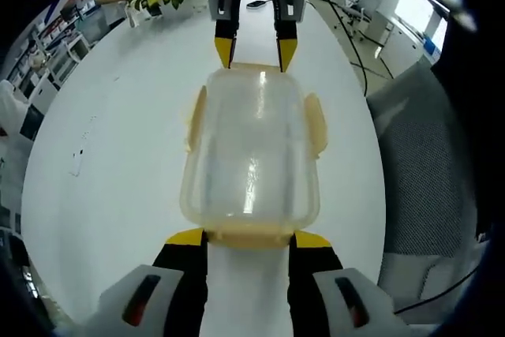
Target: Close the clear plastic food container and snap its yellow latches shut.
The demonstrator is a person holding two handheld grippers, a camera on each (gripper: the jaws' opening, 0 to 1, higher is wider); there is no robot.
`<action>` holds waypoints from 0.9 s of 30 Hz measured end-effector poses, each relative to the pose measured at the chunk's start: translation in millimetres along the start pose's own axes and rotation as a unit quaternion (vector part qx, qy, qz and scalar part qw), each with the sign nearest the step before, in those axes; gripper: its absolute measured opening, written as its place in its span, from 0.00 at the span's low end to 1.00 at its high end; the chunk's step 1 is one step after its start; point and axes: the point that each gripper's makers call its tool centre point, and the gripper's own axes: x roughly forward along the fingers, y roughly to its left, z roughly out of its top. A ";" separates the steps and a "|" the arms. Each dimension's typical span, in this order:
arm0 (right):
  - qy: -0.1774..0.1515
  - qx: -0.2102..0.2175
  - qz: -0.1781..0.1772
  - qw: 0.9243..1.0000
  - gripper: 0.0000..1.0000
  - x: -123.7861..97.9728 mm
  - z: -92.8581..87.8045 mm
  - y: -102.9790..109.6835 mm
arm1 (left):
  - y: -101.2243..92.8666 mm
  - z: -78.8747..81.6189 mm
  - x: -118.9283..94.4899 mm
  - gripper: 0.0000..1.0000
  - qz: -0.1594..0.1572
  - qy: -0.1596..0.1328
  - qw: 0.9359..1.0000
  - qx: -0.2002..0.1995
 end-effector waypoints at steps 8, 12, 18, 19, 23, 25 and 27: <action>0.013 0.000 -0.004 1.000 0.36 -13.4 -33.1 -2.0 | -1.0 32.6 15.4 0.34 -0.004 -0.014 1.000 -0.003; 0.017 -0.003 -0.002 1.000 0.36 -20.0 -48.1 -0.2 | -2.5 45.5 25.6 0.34 -0.006 -0.016 1.000 -0.001; 0.022 0.002 -0.003 1.000 0.36 -24.5 -64.2 -1.5 | -3.0 61.6 31.6 0.34 -0.007 -0.025 1.000 0.000; 0.024 0.002 -0.003 1.000 0.36 -24.2 -66.2 -0.9 | -3.3 63.5 32.4 0.34 -0.010 -0.025 1.000 -0.001; 0.023 0.007 0.001 1.000 0.36 -22.9 -71.4 2.1 | -4.1 66.7 35.3 0.34 -0.016 -0.016 1.000 0.004; 0.022 0.009 0.001 1.000 0.36 -22.2 -72.1 2.5 | -4.5 66.4 35.4 0.34 -0.015 -0.016 1.000 0.006; 0.018 0.008 0.000 1.000 0.36 -21.4 -72.0 2.4 | -5.9 64.6 37.7 0.34 -0.018 -0.014 1.000 0.001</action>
